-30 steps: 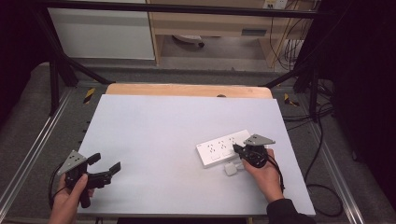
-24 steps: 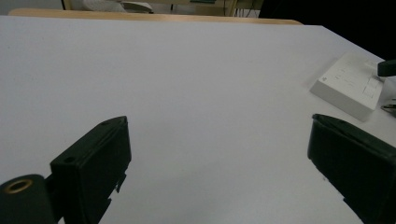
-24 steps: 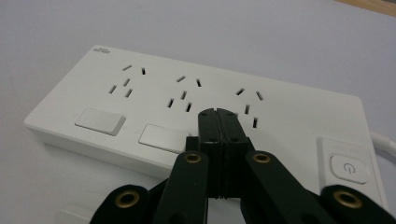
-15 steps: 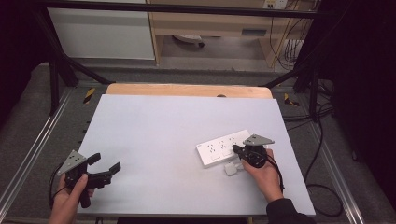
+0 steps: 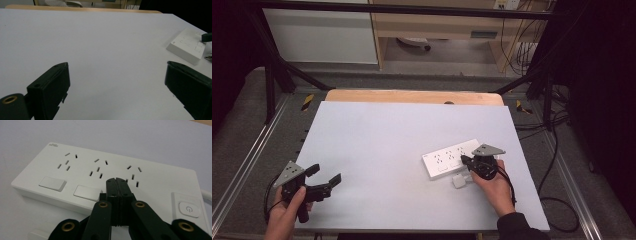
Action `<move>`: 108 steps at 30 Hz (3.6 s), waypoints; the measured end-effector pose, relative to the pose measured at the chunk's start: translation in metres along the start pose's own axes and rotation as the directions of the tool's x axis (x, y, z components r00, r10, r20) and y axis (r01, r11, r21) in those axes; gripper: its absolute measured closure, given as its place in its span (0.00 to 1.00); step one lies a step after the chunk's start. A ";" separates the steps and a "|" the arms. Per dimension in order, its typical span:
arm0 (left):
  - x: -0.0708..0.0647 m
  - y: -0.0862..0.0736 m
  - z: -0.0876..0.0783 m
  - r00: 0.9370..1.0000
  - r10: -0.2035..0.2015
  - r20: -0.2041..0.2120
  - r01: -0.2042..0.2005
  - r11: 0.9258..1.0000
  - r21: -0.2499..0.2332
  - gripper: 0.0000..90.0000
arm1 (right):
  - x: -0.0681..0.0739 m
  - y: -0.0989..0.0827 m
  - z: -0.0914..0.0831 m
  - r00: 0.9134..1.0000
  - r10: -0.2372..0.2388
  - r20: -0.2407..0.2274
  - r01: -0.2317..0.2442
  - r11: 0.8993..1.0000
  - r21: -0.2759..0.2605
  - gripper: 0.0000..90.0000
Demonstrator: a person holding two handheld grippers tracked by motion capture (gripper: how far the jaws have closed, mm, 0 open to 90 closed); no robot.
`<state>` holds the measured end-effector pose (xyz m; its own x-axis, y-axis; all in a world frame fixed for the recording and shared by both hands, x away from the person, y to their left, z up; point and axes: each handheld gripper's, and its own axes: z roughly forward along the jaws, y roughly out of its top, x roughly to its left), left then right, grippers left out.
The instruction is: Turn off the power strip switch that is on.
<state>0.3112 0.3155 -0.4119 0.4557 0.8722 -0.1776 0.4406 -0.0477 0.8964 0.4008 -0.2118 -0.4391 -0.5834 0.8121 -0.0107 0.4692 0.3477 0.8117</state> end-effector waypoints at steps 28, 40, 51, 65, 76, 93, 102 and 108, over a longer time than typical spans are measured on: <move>0.000 0.000 0.000 1.000 0.000 0.000 0.000 1.000 -0.001 0.07 | -0.002 -0.001 0.000 1.000 0.018 0.005 -0.018 1.000 -0.003 1.00; 0.000 0.000 0.000 1.000 0.002 -0.001 -0.002 1.000 -0.001 0.07 | -0.002 -0.002 0.000 1.000 0.016 0.007 -0.016 1.000 -0.008 1.00; 0.000 0.000 0.000 1.000 0.003 -0.002 -0.003 1.000 -0.003 0.07 | -0.001 -0.002 0.000 1.000 0.013 0.008 -0.013 1.000 -0.009 1.00; 0.000 0.000 -0.001 1.000 0.005 -0.005 -0.005 1.000 -0.003 0.07 | -0.001 -0.002 0.000 1.000 0.013 0.009 -0.013 1.000 -0.008 1.00; 0.000 0.000 -0.001 1.000 0.005 -0.004 -0.005 1.000 -0.004 0.07 | -0.001 -0.002 0.000 1.000 0.014 0.007 -0.014 1.000 -0.006 1.00; 0.000 0.001 -0.001 1.000 0.005 -0.006 -0.005 1.000 -0.006 0.07 | 0.000 -0.002 0.001 1.000 0.009 0.008 -0.009 1.000 0.006 1.00; 0.000 0.001 -0.001 1.000 0.006 -0.006 -0.006 1.000 -0.010 0.07 | -0.001 -0.003 0.002 1.000 0.006 0.003 -0.006 1.000 0.001 1.00; 0.000 0.001 -0.001 1.000 0.007 -0.006 -0.007 1.000 -0.010 0.07 | -0.001 -0.003 0.002 1.000 0.007 0.004 -0.007 1.000 0.000 1.00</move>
<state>0.3108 0.3160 -0.4105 0.4541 0.8748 -0.1690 0.4296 -0.0488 0.9017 0.4012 -0.2127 -0.4422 -0.5776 0.8163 -0.0077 0.4729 0.3423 0.8119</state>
